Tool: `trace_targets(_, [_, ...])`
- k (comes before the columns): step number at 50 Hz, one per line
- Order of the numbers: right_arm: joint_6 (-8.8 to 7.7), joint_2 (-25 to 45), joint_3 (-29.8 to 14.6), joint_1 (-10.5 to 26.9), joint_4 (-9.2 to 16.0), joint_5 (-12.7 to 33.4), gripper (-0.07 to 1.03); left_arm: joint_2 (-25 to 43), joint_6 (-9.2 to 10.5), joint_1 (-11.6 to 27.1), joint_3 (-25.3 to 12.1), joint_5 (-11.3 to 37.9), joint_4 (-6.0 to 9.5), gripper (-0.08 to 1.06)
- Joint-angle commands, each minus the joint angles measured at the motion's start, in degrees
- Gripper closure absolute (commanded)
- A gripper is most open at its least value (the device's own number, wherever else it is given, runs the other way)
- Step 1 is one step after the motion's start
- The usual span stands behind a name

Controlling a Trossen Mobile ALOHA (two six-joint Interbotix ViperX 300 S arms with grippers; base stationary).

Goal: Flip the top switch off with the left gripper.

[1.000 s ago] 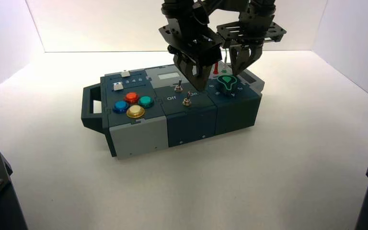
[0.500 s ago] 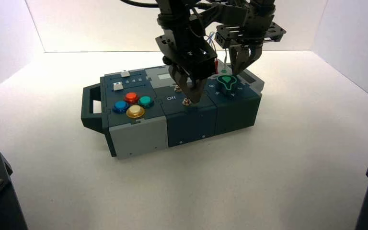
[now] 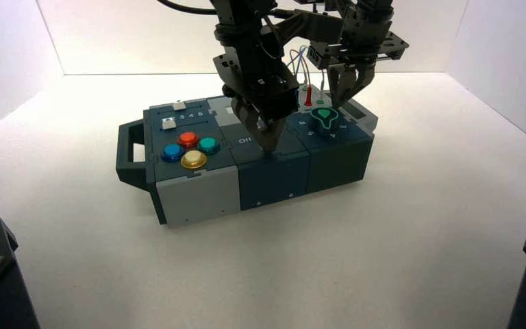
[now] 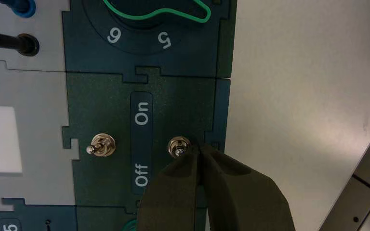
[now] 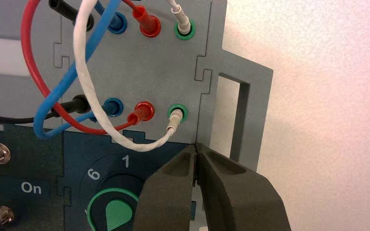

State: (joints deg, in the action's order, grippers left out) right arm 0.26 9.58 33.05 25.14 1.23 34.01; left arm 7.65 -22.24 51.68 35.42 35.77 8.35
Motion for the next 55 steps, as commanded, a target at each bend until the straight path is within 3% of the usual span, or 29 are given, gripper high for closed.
trace_targets(1, [0.00,2.1,0.4,0.5,0.2,0.2,0.98,-0.9,-0.62,0.4,-4.1,0.3,-0.18,1.01])
trace_targets(10, [-0.09,2.2,0.4,0.4,0.2,0.3,0.98,1.2,-0.79,1.8,-7.9,1.1,-0.18,1.01])
trace_targets(18, [-0.09,2.2,0.5,0.5,0.2,0.4,0.98,2.2,-1.23,1.8,-8.4,1.8,-0.18,1.01])
trace_targets(36, [-0.18,2.4,0.4,0.5,0.1,0.4,0.98,0.9,-1.32,1.5,-5.0,1.8,-0.62,1.01])
trace_targets(55, [-0.18,2.3,0.4,0.4,0.1,0.4,0.98,-2.9,-1.32,-1.9,-0.5,1.4,-0.88,1.01])
